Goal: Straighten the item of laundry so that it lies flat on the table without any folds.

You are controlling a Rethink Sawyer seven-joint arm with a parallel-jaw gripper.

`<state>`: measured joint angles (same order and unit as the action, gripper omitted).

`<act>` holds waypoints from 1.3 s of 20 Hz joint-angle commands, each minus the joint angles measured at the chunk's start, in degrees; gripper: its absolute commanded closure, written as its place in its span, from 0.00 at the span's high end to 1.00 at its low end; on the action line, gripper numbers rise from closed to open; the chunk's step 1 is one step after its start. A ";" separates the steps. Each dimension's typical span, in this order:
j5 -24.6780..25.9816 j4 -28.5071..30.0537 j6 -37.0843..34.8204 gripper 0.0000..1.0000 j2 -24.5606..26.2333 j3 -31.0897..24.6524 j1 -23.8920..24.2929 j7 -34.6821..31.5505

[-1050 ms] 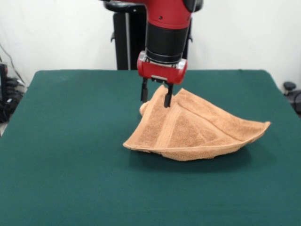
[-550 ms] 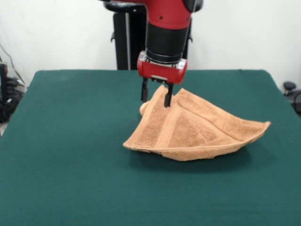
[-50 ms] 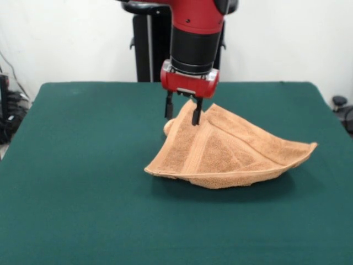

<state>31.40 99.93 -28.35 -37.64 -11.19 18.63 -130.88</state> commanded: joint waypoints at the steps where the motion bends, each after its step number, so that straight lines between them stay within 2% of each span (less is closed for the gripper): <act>1: 1.71 3.43 2.34 1.00 3.52 -0.94 -2.29 -1.03; 11: 2.63 4.45 6.77 1.00 4.76 1.23 -3.69 -3.64; 26: 1.85 5.43 9.53 1.00 4.89 2.88 -4.18 -3.27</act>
<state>31.38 100.20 -22.52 -36.97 -8.01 16.32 -130.88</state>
